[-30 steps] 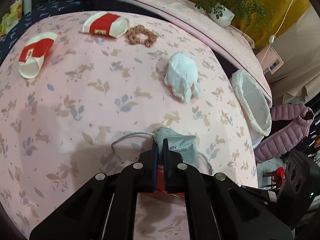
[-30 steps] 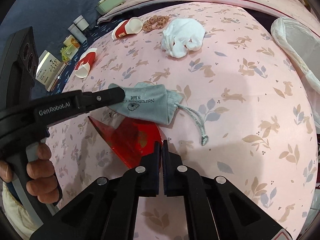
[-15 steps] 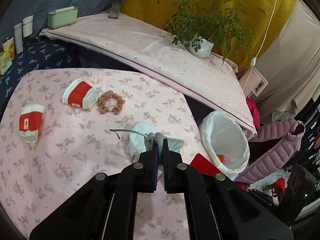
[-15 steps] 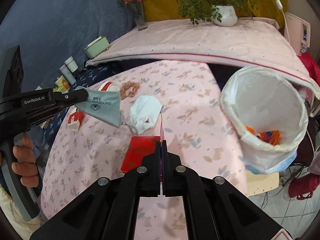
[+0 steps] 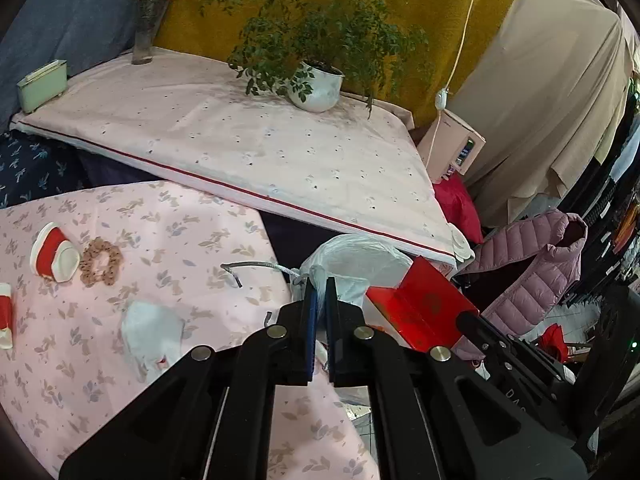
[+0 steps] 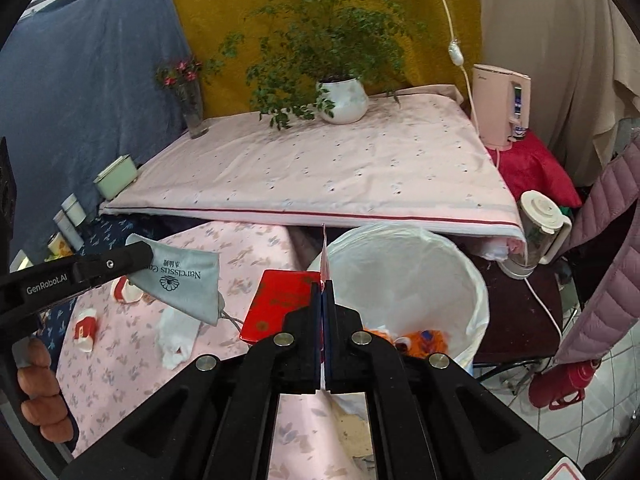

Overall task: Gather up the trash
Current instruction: 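Carry the red box and grey pouch to the bin and release them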

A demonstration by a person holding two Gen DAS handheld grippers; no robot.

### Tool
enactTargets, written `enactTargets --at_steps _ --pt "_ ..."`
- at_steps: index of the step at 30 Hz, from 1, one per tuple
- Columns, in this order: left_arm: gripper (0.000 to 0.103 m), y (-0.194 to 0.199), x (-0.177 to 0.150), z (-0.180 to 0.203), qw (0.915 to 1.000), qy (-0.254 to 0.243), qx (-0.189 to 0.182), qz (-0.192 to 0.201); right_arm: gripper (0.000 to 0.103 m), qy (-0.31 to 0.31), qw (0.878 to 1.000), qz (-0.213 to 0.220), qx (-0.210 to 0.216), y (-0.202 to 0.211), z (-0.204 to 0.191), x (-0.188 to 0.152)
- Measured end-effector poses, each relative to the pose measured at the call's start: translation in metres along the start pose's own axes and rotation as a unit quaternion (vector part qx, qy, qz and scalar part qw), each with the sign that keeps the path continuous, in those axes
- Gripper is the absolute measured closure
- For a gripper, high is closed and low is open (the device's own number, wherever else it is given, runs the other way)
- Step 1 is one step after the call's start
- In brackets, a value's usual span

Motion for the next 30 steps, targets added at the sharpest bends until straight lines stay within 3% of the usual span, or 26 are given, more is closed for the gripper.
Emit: enactTargets --at_steps 5,7,9,18,21,26,30 --pt "0.095 -0.03 0.007 0.03 0.9998 -0.003 -0.016 -0.013 0.102 -0.02 1.0 0.003 -0.024 -0.003 0.032 0.01" --pt "0.063 -0.038 0.008 0.034 0.9998 0.001 -0.013 -0.017 0.102 -0.025 0.999 0.003 -0.03 -0.004 0.041 0.013" --pt "0.051 -0.042 0.009 0.034 0.9999 0.008 -0.002 -0.011 0.102 -0.027 0.999 0.003 -0.034 -0.006 0.046 0.015" --pt "0.05 -0.047 0.005 0.02 0.9996 0.003 0.024 -0.012 0.102 -0.028 0.999 -0.002 -0.035 -0.016 0.05 0.017" --pt "0.046 -0.048 -0.002 0.009 0.9992 -0.002 0.036 -0.017 0.102 -0.027 0.999 -0.004 -0.034 -0.019 0.047 0.016" --pt "0.046 -0.058 -0.023 -0.021 0.9973 0.03 0.052 -0.042 0.102 -0.025 0.999 -0.011 -0.032 -0.025 0.044 0.011" --pt "0.046 -0.055 -0.027 -0.029 0.9969 0.03 0.062 -0.039 0.102 -0.022 0.999 -0.013 -0.032 -0.029 0.04 0.012"
Point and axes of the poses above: each gripper's, at about its wrist camera, not at the fingertips, and y roughly against the way its jaws point, z to its right, x to its top, the point moved 6 cm from there along -y, roughly the way its jaws point
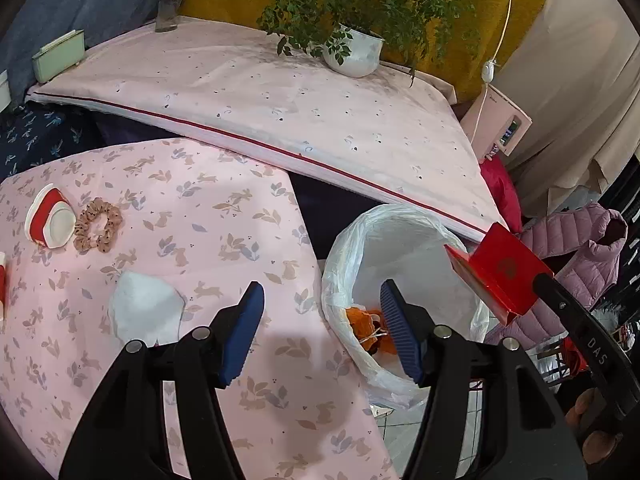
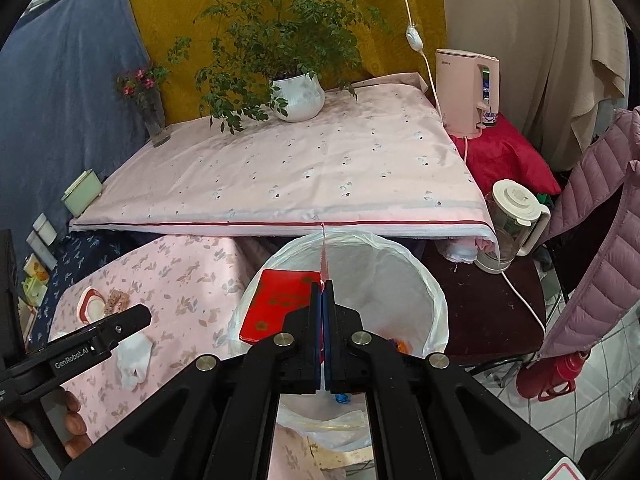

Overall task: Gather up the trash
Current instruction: 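Carry the red box and grey pouch to the bin and release them, then move both open tools back over the table toward the white cloth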

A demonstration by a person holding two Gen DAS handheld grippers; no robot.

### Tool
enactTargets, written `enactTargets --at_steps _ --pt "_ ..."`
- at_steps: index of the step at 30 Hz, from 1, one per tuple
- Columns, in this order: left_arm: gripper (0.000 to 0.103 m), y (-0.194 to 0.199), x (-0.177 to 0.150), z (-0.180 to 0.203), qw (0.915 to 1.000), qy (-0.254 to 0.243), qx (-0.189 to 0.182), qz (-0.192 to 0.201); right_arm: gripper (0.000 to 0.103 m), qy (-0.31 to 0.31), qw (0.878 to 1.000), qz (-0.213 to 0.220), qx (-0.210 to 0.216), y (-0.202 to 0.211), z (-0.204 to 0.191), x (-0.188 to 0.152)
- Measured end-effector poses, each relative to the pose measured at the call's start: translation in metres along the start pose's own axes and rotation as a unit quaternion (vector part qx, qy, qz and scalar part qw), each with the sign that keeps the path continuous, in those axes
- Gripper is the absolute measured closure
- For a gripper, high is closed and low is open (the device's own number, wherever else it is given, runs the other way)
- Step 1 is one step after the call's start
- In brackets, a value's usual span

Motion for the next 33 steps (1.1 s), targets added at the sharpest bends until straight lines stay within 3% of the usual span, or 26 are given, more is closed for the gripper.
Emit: enactTargets --at_steps 5,8,16,21,27,30,33 --pt "0.045 0.007 0.002 -0.003 0.9999 -0.008 0.007 0.01 0.099 -0.002 1.0 0.007 -0.005 -0.001 -0.003 0.003" --pt "0.034 0.012 0.001 -0.006 0.9997 -0.008 0.014 0.016 0.097 -0.003 1.0 0.01 -0.007 0.001 -0.006 0.005" --pt "0.031 0.021 -0.002 -0.018 0.9993 -0.006 0.025 0.026 0.067 0.011 1.0 0.023 0.0 0.011 -0.026 0.008" --pt "0.031 0.025 -0.006 -0.03 0.9991 0.004 0.031 0.027 0.064 0.025 0.999 0.022 0.009 0.014 -0.045 0.004" --pt "0.031 0.033 -0.012 -0.051 0.9986 0.02 0.04 0.028 0.05 0.038 0.999 0.019 0.024 0.015 -0.072 -0.005" --pt "0.023 0.037 -0.015 -0.063 0.998 0.032 0.046 0.029 0.045 0.048 0.998 0.017 0.034 0.015 -0.089 -0.01" --pt "0.022 0.041 -0.018 -0.079 0.997 0.047 0.054 0.031 0.04 0.056 0.997 0.013 0.043 0.014 -0.106 -0.016"
Point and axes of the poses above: each gripper's, at about its wrist camera, not at the fingertips, and y roughly against the way its jaws point, z to its right, x to its top, the point moved 6 cm from there along -y, roughly the way its jaws point
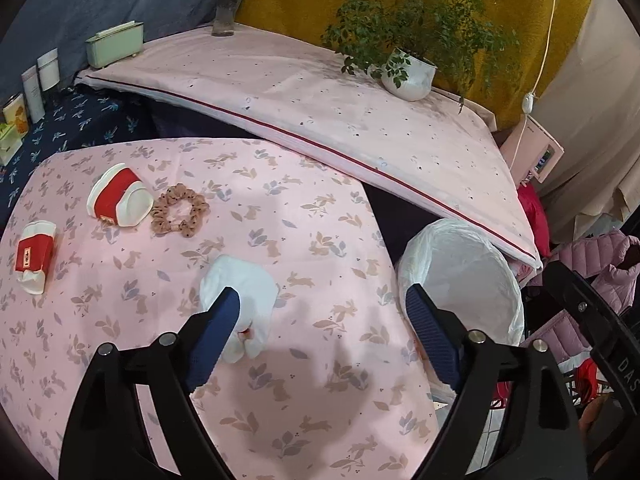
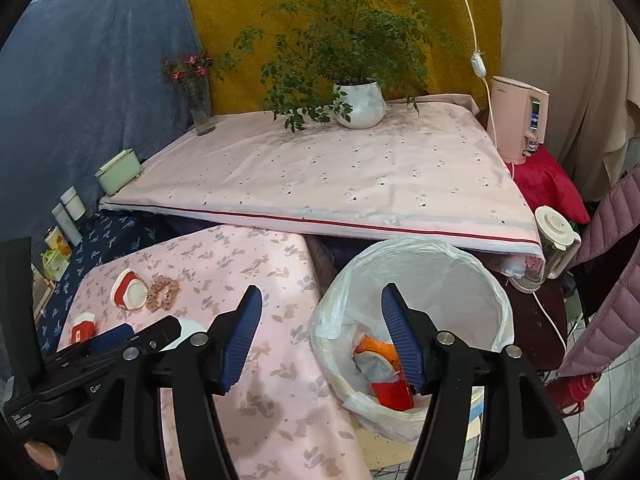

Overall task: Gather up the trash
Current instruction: 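Move both open tools back over the table toward the white cloth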

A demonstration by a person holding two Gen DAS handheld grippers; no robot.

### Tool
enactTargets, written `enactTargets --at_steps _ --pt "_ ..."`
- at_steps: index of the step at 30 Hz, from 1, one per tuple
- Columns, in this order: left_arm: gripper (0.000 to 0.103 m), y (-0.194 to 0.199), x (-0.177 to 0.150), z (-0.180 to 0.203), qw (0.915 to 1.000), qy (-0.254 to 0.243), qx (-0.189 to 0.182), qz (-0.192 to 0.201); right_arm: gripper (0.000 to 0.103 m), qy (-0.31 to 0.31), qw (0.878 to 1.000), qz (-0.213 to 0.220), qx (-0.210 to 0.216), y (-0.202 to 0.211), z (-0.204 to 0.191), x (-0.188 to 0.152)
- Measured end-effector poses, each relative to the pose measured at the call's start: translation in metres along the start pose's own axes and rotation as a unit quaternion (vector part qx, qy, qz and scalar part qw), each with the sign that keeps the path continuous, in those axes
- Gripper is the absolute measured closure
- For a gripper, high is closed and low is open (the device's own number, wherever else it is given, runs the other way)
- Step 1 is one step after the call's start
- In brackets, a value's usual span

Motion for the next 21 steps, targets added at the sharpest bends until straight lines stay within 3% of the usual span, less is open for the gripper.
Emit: enactTargets --at_steps 12,16,21 --pt "0.02 0.009 -0.007 -0.064 0.999 0.036 0.027 0.0 0.03 0.029 0.999 -0.018 0.022 -0.013 -0.061 -0.021" --pt "0.013 0.013 -0.009 -0.095 0.9975 0.05 0.05 0.006 0.029 0.038 0.998 -0.029 0.03 -0.021 -0.081 -0.029" --pt "0.012 0.018 -0.012 -0.146 0.9936 0.075 0.084 0.009 0.027 0.052 0.997 -0.047 0.045 -0.036 -0.111 -0.044"
Point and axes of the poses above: each gripper's, at about its wrist camera, not at the fingertips, and y roughly against the way its jaws point, z to its right, x to its top, the point moved 6 cm from there along -y, roughly the way its jaws point
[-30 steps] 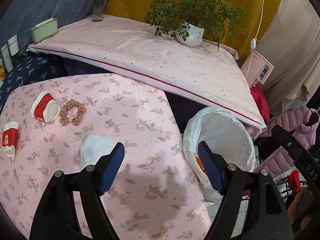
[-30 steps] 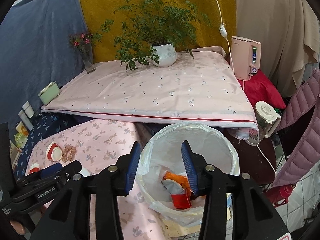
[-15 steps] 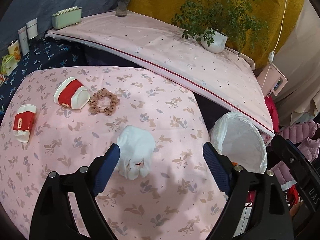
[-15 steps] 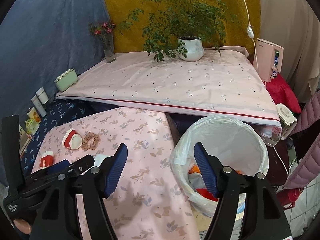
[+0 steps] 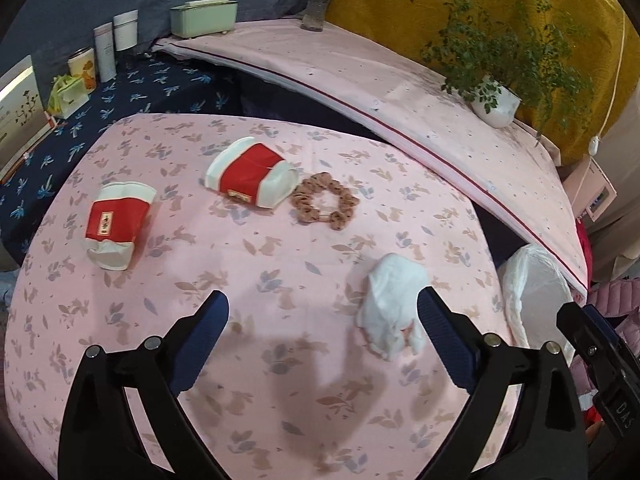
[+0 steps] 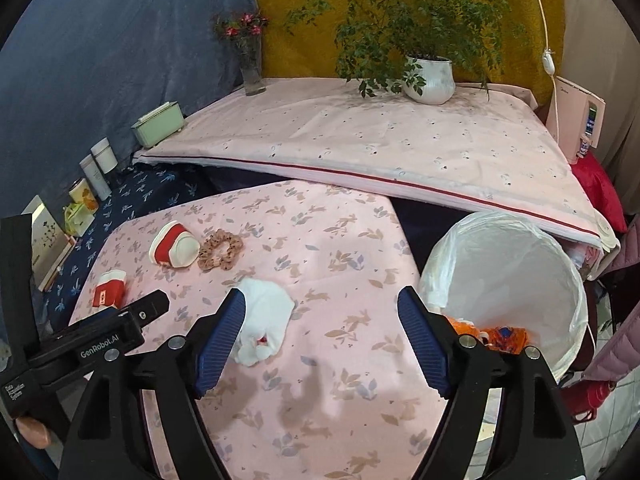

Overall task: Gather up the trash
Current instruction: 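Move both open tools back over the table toward the white cloth, then grasp the red-and-white cup with the left tool while the right tool grasps the white cloth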

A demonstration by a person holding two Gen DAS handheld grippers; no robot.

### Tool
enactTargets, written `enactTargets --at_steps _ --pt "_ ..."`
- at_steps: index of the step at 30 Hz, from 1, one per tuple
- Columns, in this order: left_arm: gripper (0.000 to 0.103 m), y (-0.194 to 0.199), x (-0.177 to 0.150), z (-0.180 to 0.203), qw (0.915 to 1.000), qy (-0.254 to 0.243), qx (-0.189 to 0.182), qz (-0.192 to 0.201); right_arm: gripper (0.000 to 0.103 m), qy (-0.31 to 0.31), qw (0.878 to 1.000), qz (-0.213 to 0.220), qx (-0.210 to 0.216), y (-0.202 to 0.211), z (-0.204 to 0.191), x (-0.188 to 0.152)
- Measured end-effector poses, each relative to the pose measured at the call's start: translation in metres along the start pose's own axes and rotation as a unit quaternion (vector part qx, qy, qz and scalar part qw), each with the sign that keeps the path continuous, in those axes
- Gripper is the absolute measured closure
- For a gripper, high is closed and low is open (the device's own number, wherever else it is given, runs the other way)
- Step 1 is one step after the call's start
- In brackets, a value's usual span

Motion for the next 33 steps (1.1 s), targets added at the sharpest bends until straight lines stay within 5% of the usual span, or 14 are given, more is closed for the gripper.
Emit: enactTargets --at_steps 14,27,33 --pt "0.011 -0.026 0.013 -0.14 0.9942 0.062 0.087 -0.015 0.027 0.023 0.998 -0.048 0.019 -0.071 -0.065 -0.02" --pt "0.012 -0.075 0.024 -0.189 0.9912 0.08 0.093 -0.05 0.027 0.013 0.995 -0.095 0.001 -0.135 -0.075 -0.035" --pt "0.041 -0.082 0.023 -0.181 0.9932 0.07 0.076 -0.054 0.029 0.009 0.994 -0.108 0.005 -0.146 -0.075 -0.044"
Point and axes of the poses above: each gripper's, at about its wrist camera, not at the fingertips, and y roughly against the way its jaws point, z to its right, x to its top, the point moved 6 cm from there along -y, roughly the way its jaws point
